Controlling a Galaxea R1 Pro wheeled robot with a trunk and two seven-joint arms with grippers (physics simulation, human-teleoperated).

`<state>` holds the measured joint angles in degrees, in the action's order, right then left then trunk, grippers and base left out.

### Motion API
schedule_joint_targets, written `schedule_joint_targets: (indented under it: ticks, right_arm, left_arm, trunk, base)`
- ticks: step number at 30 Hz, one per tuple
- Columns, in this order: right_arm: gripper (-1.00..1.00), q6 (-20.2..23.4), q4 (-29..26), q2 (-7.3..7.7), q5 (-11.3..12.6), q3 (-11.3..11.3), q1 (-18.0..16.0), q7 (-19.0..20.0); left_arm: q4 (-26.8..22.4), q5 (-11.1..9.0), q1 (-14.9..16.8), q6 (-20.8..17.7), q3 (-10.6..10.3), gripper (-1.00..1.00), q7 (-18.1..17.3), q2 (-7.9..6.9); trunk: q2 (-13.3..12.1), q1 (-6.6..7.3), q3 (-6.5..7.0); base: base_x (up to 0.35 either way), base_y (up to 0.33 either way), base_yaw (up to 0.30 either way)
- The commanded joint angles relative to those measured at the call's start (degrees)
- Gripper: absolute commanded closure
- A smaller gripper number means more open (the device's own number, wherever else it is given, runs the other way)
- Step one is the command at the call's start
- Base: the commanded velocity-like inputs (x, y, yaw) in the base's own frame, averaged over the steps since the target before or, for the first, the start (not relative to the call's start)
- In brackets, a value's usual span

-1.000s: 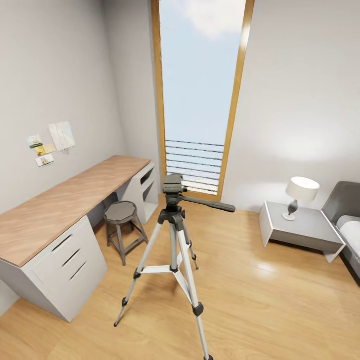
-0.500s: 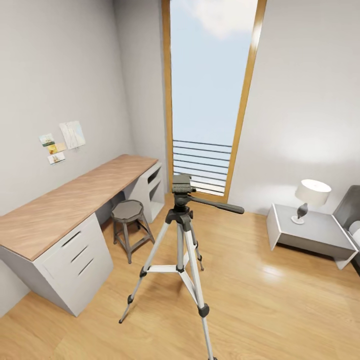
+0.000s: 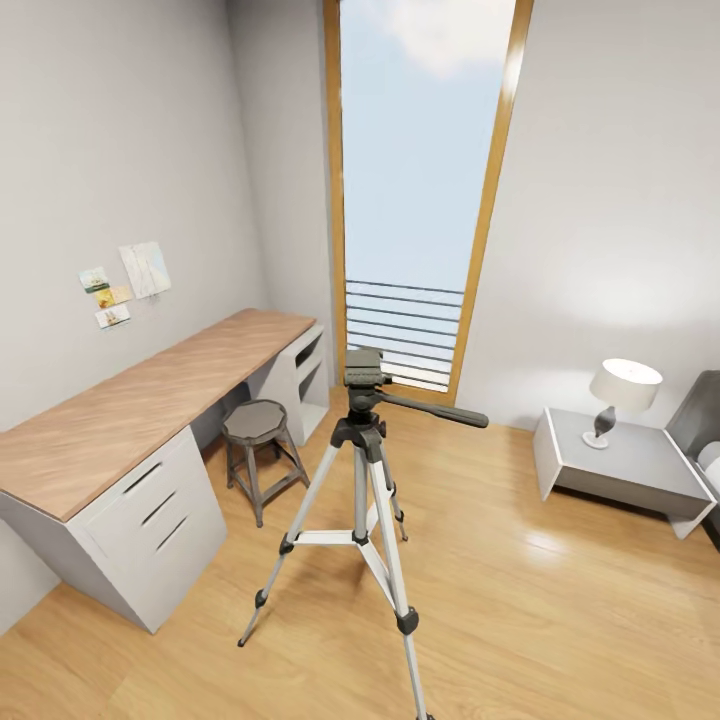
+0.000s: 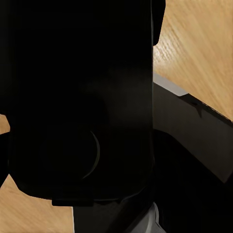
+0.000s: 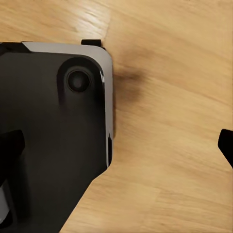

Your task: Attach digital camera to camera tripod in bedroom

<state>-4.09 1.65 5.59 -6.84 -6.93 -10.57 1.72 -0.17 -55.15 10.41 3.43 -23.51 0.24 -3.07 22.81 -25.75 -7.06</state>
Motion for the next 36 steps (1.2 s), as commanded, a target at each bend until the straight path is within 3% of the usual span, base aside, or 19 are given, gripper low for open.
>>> schedule_joint_targets:
  ticks: [1,12,16,20,23,30,34,36]
  right_arm:
    - [-1.0,-0.3,0.2,0.05,-0.6,-0.5,-0.1,0.2]
    - [-1.0,-0.1,-0.6,0.31,-1.0,-0.4,-0.1,0.5]
    - [-1.0,0.2,-4.4,0.5,-1.1,-0.6,0.1,0.8]
    - [-1.0,4.4,-17.8,0.65,-1.1,-0.6,0.0,1.0]
    - [-1.0,13.5,-31.5,0.47,-0.6,-0.8,0.0,1.0]
    - [-1.0,27.3,-54.4,0.29,0.2,-0.9,-2.3,1.0]
    - [-1.0,33.0,-61.0,0.19,0.4,-0.9,-5.5,1.3]
    - [-1.0,38.1,-63.9,0.16,0.5,-0.8,-8.7,1.7]
  left_arm:
    - [0.0,-0.4,0.0,0.1,-0.5,1.0,-0.1,0.0]
    - [0.0,-0.4,0.0,0.1,-0.5,1.0,-0.1,0.06]
    - [0.0,-0.4,0.0,0.1,-0.5,1.0,-0.1,0.13]
    - [0.0,-0.3,0.0,0.1,-0.5,1.0,-0.1,0.16]
    - [0.0,-0.3,0.0,0.1,-0.5,1.0,-0.1,0.17]
    - [0.0,-0.7,0.0,0.1,-0.5,1.0,-0.1,0.14]
    - [0.0,-0.7,0.0,0.1,-0.5,1.0,-0.1,0.11]
    - [0.0,-0.7,0.0,0.1,-0.5,1.0,-0.1,0.14]
  trunk:
    - [0.1,-0.03,-0.11]
    - [0.1,-0.03,-0.11]
    - [0.1,-0.03,-0.11]
    - [0.1,-0.03,-0.11]
    - [0.1,-0.03,-0.11]
    - [0.1,-0.03,-0.11]
    - [0.1,-0.03,-0.11]
    - [0.1,-0.03,-0.11]
  base:
    - [0.0,0.0,0.0]
    - [0.0,0.0,0.0]
    - [0.0,0.0,0.0]
    - [0.0,0.0,0.0]
    - [0.0,0.0,0.0]
    - [0.0,0.0,0.0]
    - [0.0,0.0,0.0]
    - [0.0,0.0,0.0]
